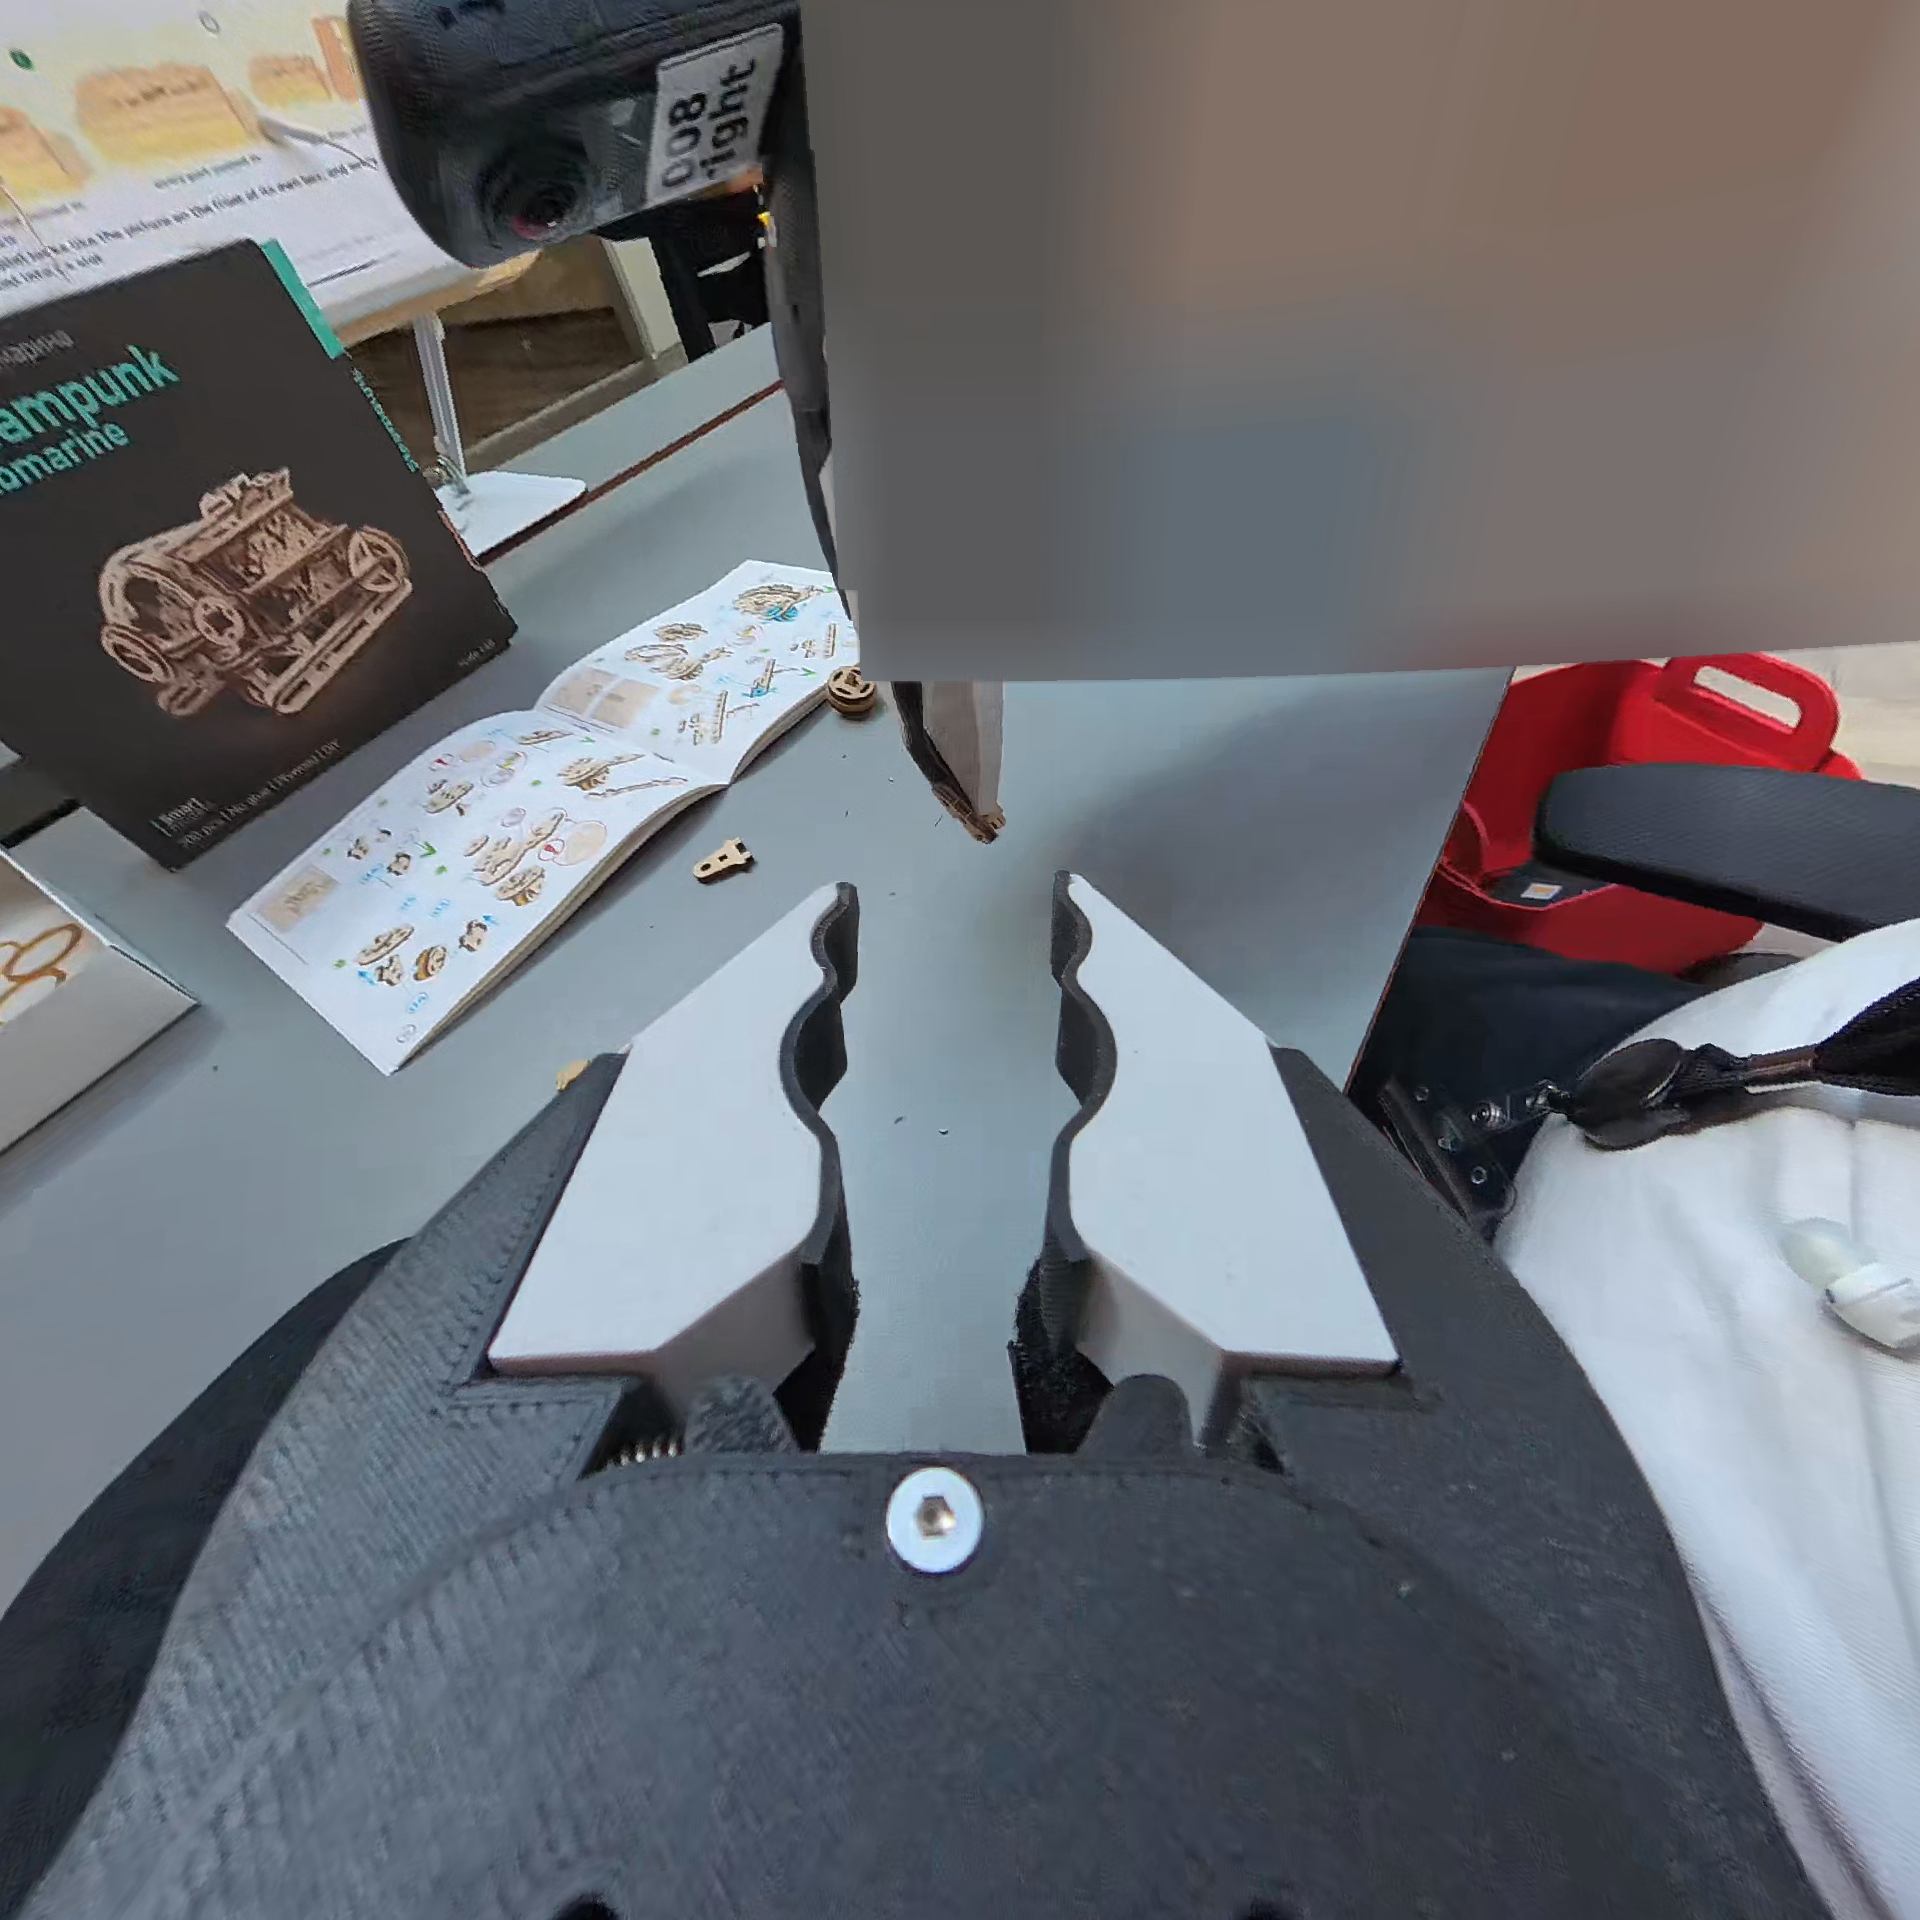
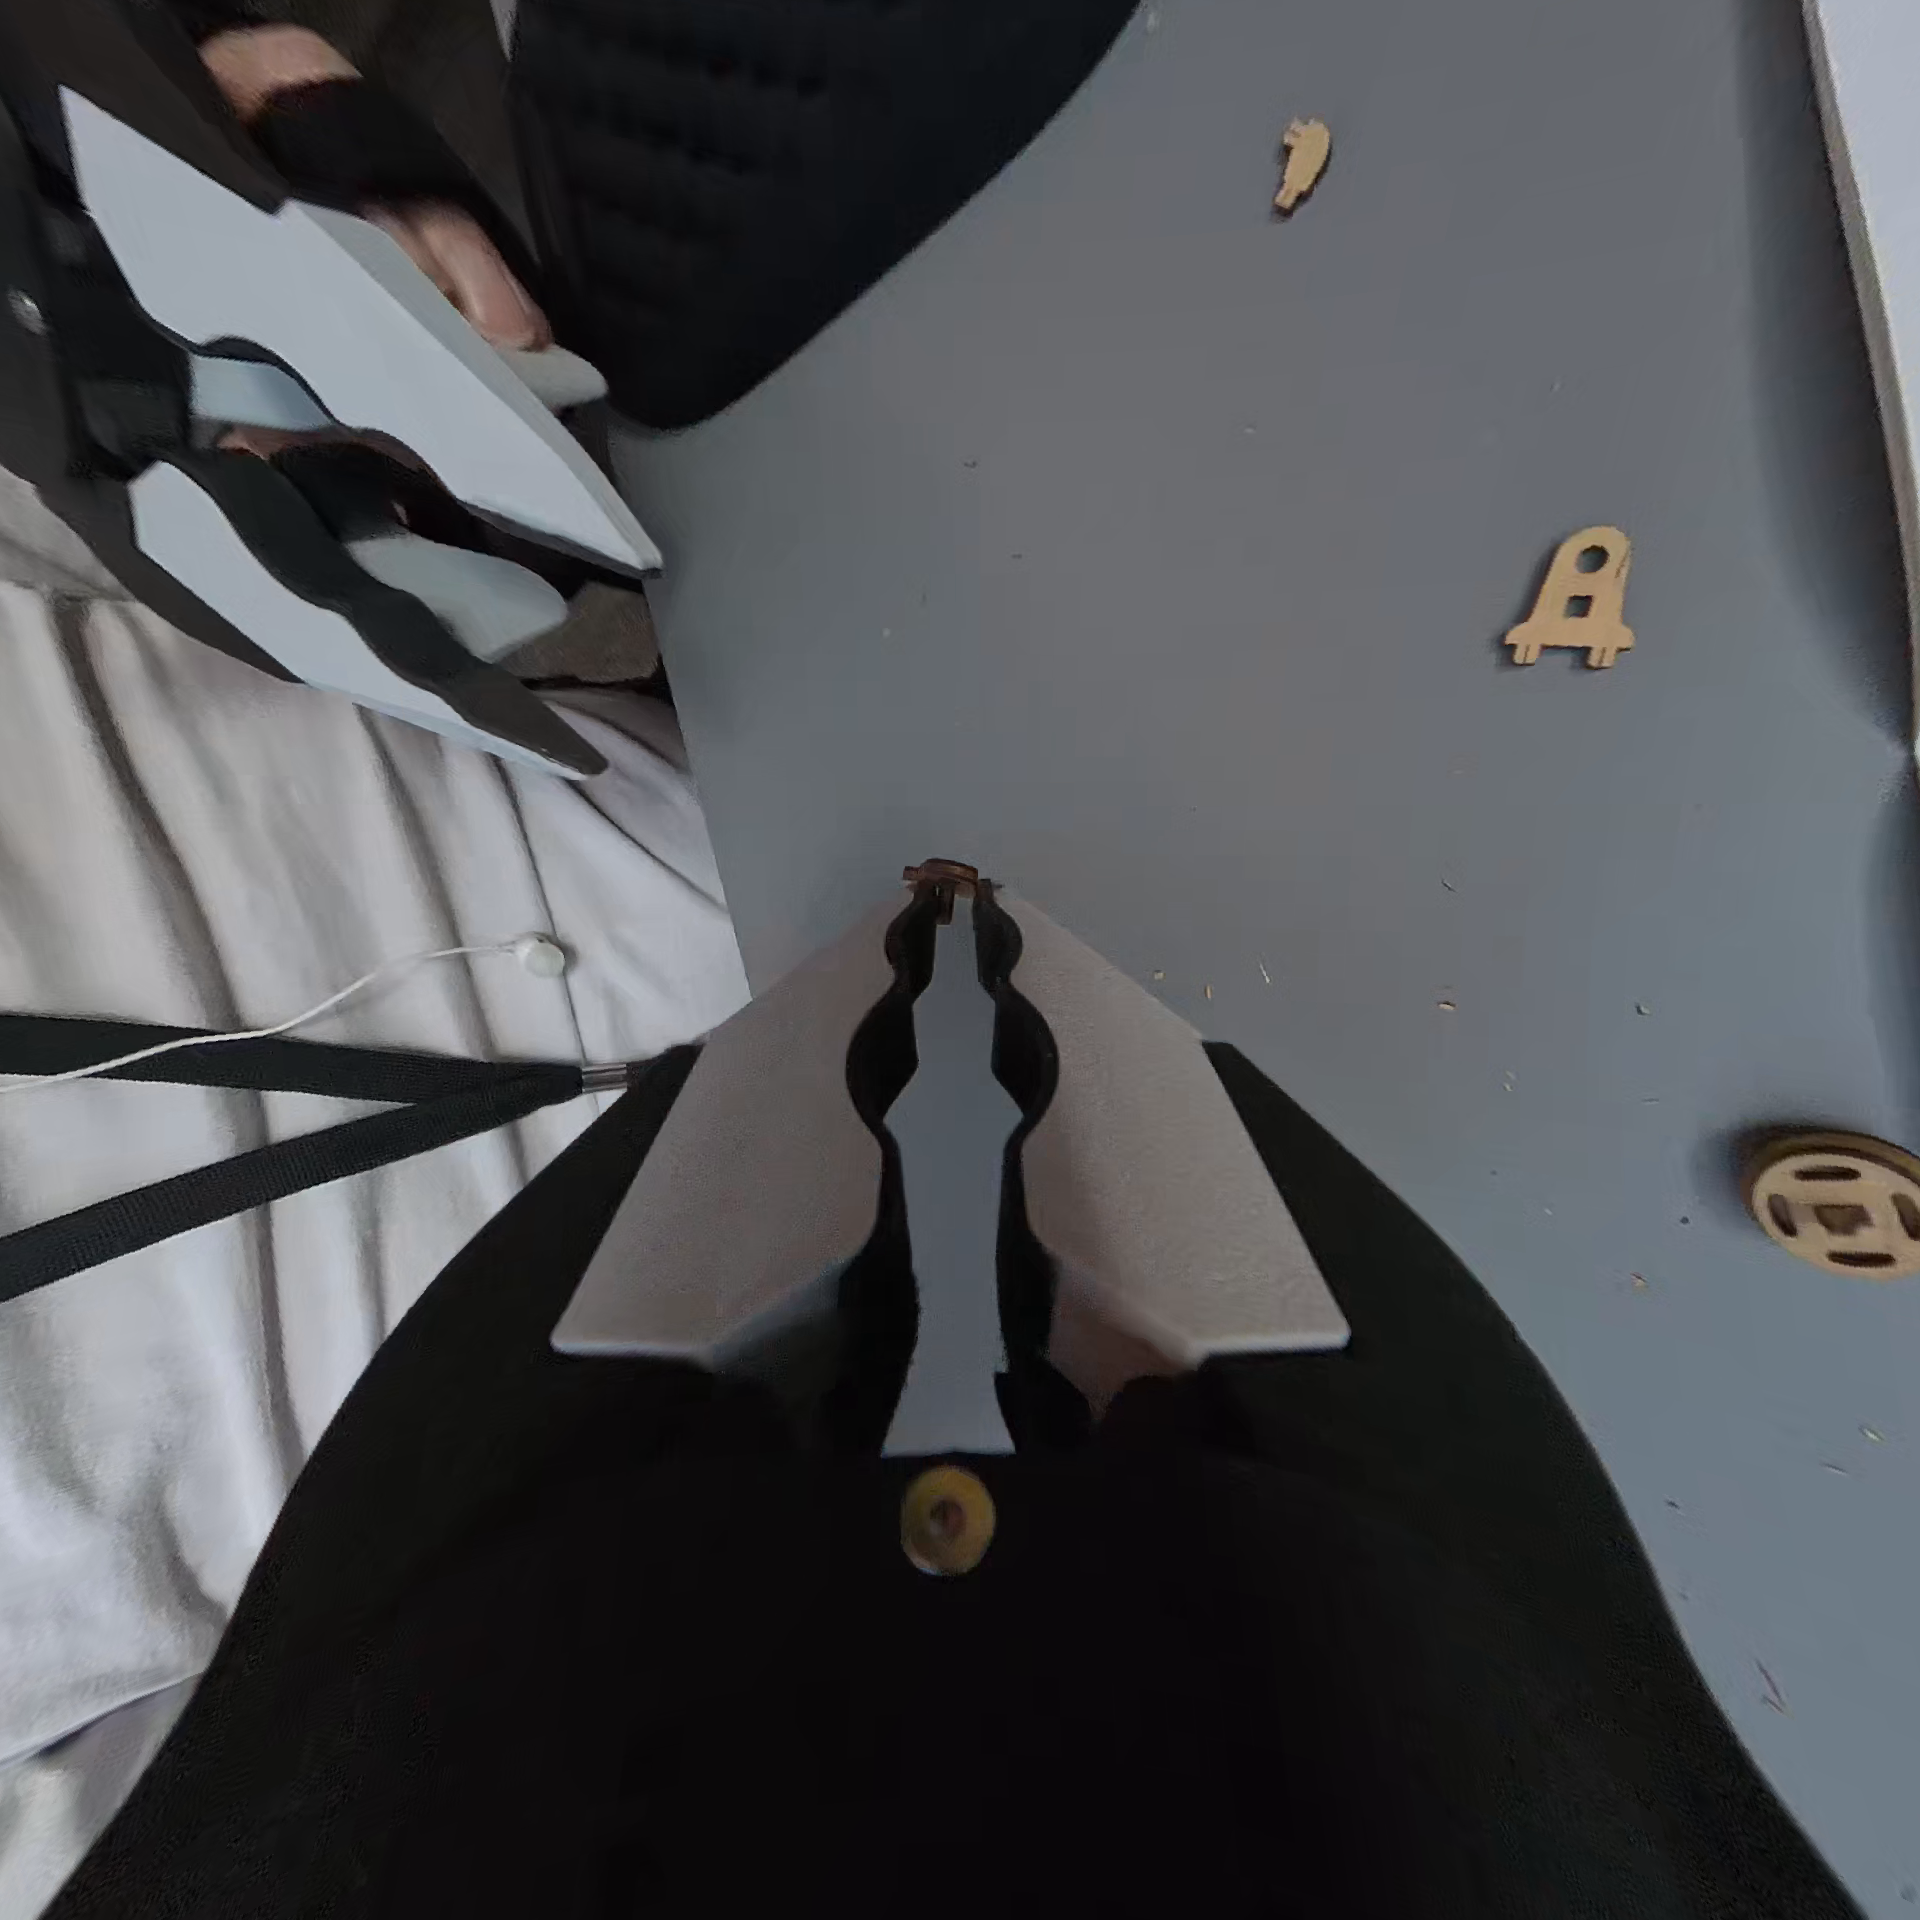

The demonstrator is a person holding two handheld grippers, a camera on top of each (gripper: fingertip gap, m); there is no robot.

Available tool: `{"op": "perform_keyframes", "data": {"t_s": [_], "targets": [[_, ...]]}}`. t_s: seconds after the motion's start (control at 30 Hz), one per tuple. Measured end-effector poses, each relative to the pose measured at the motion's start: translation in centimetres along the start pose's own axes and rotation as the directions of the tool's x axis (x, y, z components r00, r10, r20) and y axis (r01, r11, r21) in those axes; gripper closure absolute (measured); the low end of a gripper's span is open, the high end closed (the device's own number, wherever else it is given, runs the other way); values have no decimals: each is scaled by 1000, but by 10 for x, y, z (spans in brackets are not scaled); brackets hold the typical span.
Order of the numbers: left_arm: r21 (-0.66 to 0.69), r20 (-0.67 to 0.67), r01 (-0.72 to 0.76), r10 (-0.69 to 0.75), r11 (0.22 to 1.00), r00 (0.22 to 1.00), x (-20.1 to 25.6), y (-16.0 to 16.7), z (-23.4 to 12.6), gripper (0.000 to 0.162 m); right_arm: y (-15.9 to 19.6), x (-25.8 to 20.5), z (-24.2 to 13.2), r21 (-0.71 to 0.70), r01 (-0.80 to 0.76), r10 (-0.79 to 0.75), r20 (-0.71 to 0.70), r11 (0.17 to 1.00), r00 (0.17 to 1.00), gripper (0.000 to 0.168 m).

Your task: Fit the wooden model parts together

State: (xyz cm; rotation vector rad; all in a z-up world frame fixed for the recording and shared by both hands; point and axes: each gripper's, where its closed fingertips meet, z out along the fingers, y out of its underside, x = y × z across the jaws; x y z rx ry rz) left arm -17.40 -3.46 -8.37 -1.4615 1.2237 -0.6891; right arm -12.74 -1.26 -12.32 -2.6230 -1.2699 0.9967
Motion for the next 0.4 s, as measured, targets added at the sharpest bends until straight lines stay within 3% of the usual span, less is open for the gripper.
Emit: {"op": "perform_keyframes", "data": {"t_s": [0.13, 0.2, 0.3, 0.4], "targets": [[-16, 0, 61, -61, 998, 998, -4, 3, -7, 128, 20, 27, 4, -415, 29, -141, -241, 909, 960, 161], [-22, 5, 81, -81, 996, 997, -6, 4, -11, 128, 24, 34, 10, -538, 46, -231, -281, 842, 931, 161], [-22, 23, 95, -94, 995, 995, -10, 7, -18, 129, 19, 31, 20, -568, 63, -263, -279, 820, 924, 161], [0, 44, 120, -120, 993, 992, -15, 8, -28, 129, 4, 26, 13, -466, 131, -291, -290, 875, 912, 150]]}}
